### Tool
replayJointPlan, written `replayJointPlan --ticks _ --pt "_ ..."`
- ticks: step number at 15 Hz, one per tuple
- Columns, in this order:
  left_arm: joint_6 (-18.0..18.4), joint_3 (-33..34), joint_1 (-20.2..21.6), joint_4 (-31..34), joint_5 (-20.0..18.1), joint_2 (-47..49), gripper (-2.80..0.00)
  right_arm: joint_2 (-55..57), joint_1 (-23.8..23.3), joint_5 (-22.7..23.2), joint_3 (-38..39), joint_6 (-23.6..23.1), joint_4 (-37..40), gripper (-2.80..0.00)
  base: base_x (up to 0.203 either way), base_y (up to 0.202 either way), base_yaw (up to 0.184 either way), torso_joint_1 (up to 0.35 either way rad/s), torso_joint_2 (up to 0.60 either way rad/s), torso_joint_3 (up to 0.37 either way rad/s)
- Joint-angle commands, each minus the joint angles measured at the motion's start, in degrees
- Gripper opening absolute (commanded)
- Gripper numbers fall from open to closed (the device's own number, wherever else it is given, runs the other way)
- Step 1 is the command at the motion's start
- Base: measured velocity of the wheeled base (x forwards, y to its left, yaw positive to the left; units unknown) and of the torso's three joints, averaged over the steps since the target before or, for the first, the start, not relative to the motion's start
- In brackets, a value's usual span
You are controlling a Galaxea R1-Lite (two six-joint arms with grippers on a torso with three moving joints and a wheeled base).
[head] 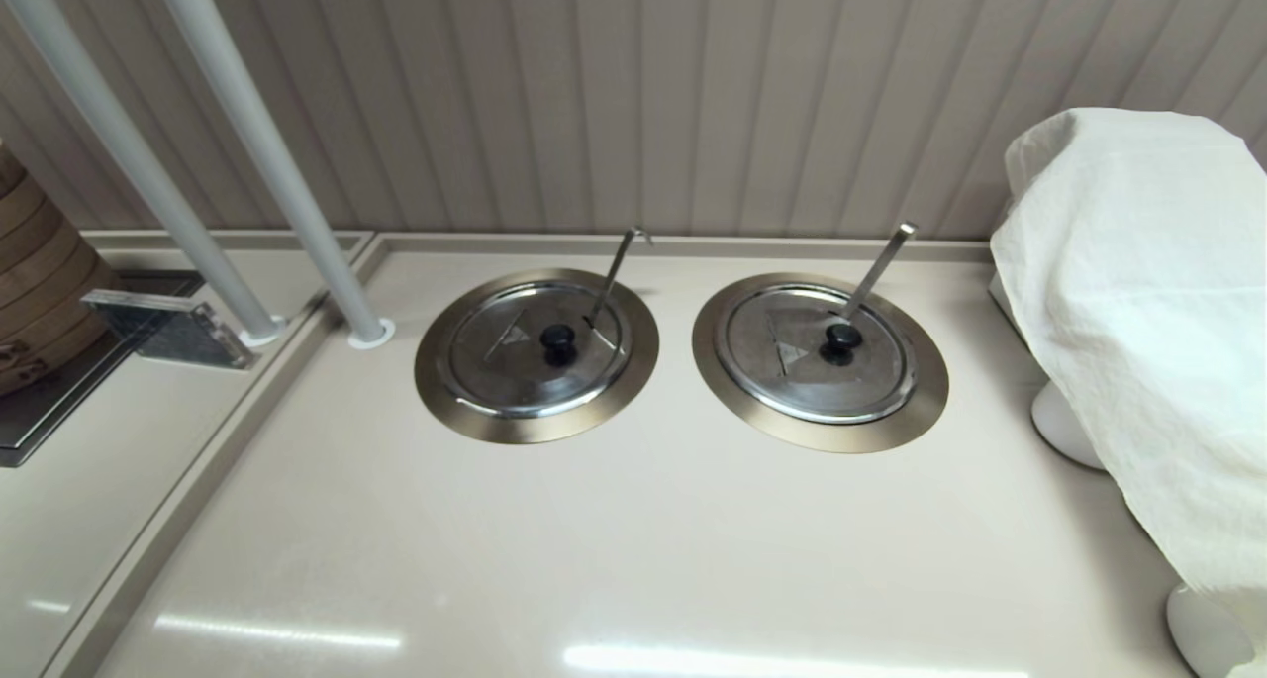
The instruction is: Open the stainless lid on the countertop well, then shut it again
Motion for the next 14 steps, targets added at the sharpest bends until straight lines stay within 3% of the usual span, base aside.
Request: replayJointPlan --ticks 1,14 --pt "0.0 0.1 0.0 0.0 0.0 0.1 -2.8 0.0 0.0 0.1 0.0 0.0 0.0 0.0 0.0 0.0 0.0 0.0 0.0 0.0" --pt "0.0 0.1 0.0 0.0 0.0 0.1 -2.8 0.0 0.0 0.0 0.0 -0.1 -0.1 0.0 0.0 0.0 0.0 0.0 0.0 0.0"
